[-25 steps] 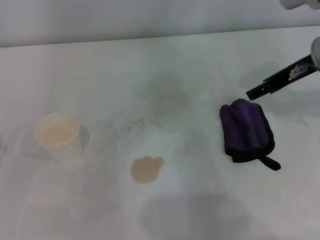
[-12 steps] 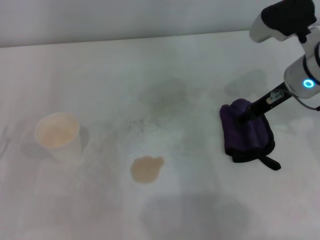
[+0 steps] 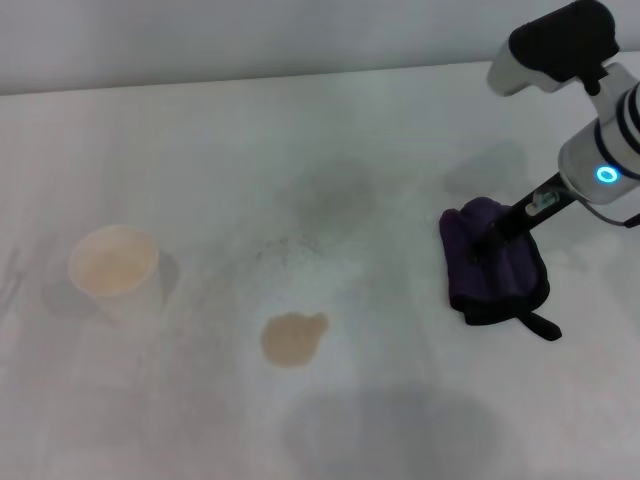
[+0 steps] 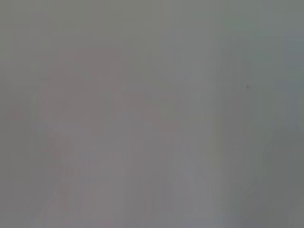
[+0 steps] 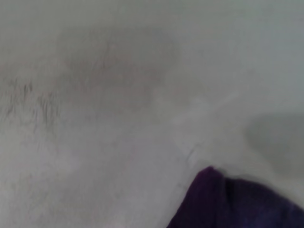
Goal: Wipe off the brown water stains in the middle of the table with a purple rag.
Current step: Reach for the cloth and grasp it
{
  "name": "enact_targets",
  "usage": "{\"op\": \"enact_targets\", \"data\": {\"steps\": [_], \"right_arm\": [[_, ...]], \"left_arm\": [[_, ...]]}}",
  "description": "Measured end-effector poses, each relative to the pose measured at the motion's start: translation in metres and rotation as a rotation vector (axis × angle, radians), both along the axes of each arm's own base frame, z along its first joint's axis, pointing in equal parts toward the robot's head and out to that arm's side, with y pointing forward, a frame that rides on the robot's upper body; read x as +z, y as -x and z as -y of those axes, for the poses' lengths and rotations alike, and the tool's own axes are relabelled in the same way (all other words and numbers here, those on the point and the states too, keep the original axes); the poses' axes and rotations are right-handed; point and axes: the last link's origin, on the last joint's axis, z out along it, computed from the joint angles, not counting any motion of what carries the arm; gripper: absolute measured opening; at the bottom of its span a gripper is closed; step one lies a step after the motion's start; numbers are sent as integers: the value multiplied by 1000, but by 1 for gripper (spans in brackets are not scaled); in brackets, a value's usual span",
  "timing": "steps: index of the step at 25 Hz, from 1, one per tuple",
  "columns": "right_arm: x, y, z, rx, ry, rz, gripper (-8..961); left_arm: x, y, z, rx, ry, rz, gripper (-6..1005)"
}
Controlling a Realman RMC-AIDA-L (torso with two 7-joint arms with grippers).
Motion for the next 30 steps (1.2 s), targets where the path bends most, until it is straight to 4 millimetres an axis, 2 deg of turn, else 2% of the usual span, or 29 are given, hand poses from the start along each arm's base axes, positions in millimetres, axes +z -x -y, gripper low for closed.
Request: {"op": "enact_targets", "data": {"steps": [8,13,21,30], "right_arm": [[-8,0,0,-15,17,13,837],[-7,1,-1,-18,11,15,661],[-11,5,-2,-9,20,53,548],[-14,11,-4,10,36,71,315]], "left_arm": [[-1,-1,0,-2,1,1,892],[-1,0,-1,2,5,1,892],[-3,0,0,4,10,3,892],[-3,-1,-1,3,13,2,892]]}}
